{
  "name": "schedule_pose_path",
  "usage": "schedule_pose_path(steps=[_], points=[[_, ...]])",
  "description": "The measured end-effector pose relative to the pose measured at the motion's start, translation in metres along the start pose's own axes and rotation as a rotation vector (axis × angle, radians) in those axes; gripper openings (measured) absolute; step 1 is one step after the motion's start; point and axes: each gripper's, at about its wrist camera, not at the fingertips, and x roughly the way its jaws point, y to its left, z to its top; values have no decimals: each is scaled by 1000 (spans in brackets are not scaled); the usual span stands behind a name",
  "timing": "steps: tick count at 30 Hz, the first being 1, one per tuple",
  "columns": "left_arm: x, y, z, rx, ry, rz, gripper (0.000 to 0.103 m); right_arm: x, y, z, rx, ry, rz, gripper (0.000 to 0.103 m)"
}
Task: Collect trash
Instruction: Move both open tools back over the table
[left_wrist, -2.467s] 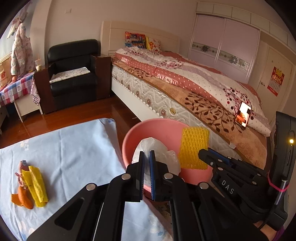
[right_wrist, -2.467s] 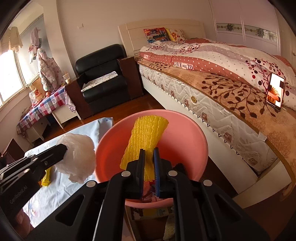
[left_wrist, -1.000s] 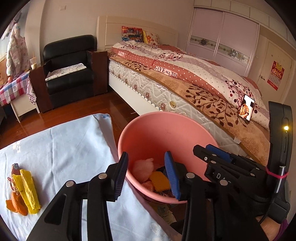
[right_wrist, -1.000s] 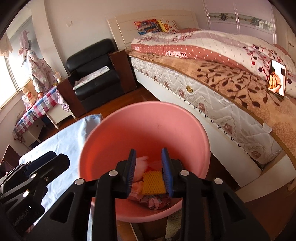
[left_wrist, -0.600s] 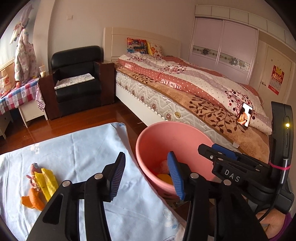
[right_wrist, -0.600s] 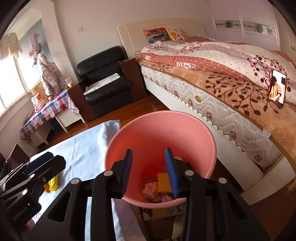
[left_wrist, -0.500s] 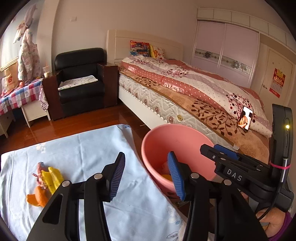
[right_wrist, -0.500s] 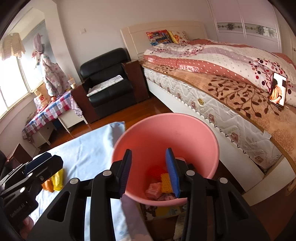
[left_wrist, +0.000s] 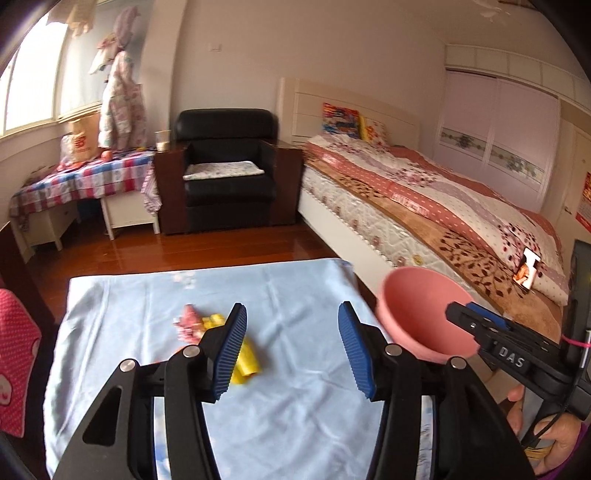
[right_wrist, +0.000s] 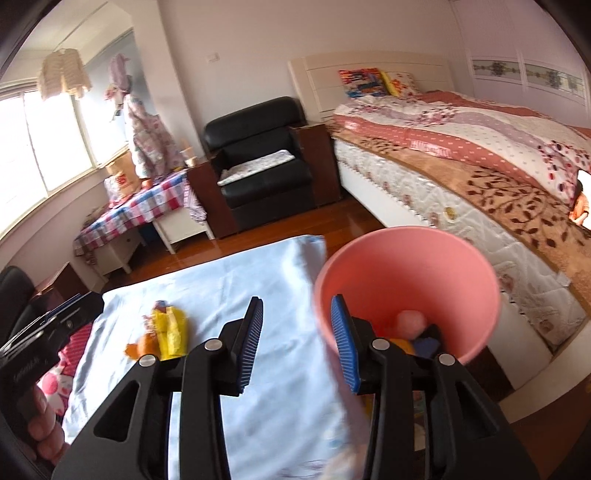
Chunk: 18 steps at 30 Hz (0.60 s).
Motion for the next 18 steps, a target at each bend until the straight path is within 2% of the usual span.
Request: schedule_pose_path(steps=[11, 18], points=[[-38, 106, -7, -154, -39, 159, 53, 3, 55, -12, -46, 3, 84, 39], [-36, 137, -20, -212, -5, 216, 53, 21, 77, -24, -74, 57, 118, 39]])
